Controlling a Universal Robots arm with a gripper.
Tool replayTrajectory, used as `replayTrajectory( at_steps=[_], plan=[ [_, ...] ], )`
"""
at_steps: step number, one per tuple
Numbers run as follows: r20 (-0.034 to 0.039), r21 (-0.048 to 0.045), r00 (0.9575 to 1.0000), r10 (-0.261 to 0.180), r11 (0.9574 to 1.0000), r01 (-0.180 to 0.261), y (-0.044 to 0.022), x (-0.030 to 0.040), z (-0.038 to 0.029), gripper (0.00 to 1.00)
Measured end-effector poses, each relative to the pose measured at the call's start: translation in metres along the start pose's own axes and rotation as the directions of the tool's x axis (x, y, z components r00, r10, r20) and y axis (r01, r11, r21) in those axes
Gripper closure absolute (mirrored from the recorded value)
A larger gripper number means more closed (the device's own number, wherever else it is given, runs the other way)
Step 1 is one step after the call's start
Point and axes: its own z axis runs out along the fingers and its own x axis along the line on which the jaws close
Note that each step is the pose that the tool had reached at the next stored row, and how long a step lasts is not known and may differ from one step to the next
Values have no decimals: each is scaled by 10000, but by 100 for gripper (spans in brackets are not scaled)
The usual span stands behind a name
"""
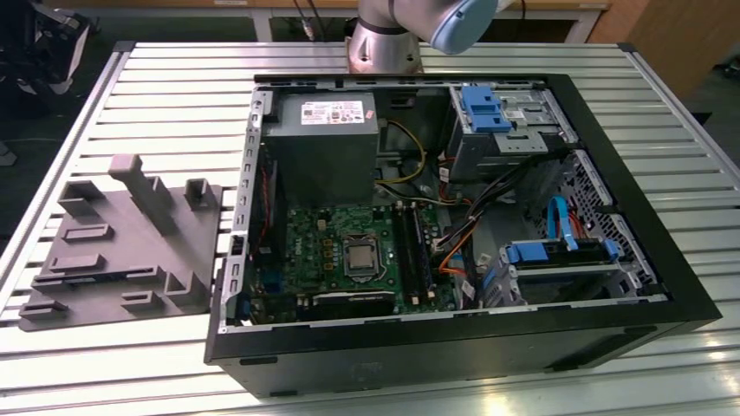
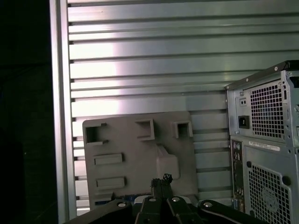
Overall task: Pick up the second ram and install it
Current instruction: 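Reach for the second ram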
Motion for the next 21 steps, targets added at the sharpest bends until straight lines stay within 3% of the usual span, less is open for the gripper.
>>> replayTrajectory(
  at_steps=[21],
  plan=[
    [0,-1,10000,0,10000,0,-30,46,2,89]
  ],
)
